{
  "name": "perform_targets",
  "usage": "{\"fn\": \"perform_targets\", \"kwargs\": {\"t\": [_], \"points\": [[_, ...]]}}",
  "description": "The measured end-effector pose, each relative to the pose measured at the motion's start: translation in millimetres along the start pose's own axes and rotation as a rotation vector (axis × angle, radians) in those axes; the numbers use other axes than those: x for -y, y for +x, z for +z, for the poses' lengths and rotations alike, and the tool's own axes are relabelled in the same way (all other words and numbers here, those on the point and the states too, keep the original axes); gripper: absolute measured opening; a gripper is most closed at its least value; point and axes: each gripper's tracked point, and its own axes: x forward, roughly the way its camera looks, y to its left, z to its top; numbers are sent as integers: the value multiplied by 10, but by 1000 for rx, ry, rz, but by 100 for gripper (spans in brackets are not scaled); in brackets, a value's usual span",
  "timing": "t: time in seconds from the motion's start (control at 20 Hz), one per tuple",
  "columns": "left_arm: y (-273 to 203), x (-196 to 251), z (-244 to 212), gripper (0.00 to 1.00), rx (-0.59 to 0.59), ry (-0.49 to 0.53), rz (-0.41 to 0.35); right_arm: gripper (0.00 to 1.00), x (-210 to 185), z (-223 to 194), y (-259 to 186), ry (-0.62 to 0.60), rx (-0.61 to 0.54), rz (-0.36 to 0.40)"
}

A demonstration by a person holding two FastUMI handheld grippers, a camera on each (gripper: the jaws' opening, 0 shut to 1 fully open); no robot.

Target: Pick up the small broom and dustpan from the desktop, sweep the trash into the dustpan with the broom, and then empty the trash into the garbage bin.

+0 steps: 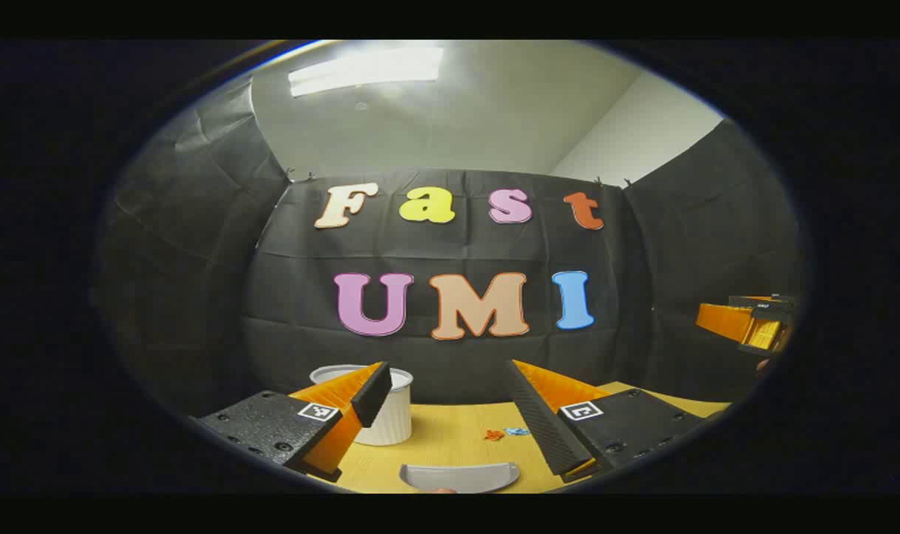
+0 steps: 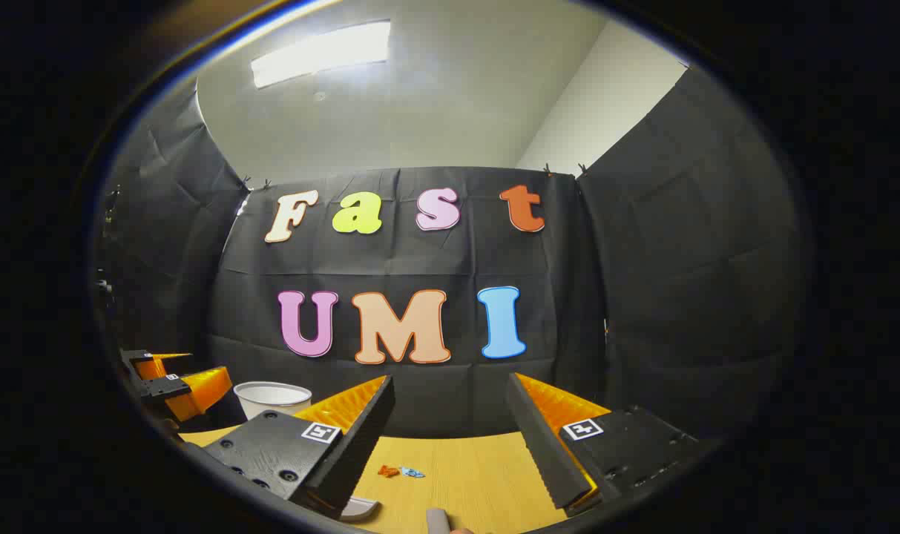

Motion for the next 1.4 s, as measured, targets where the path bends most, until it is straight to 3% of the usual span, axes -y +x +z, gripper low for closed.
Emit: {"fn": "perform_targets", "kwargs": {"t": [1.4], "points": [[-9, 78, -11, 92, -12, 34, -6, 92, -72, -194, 32, -2, -73, 44]]}}
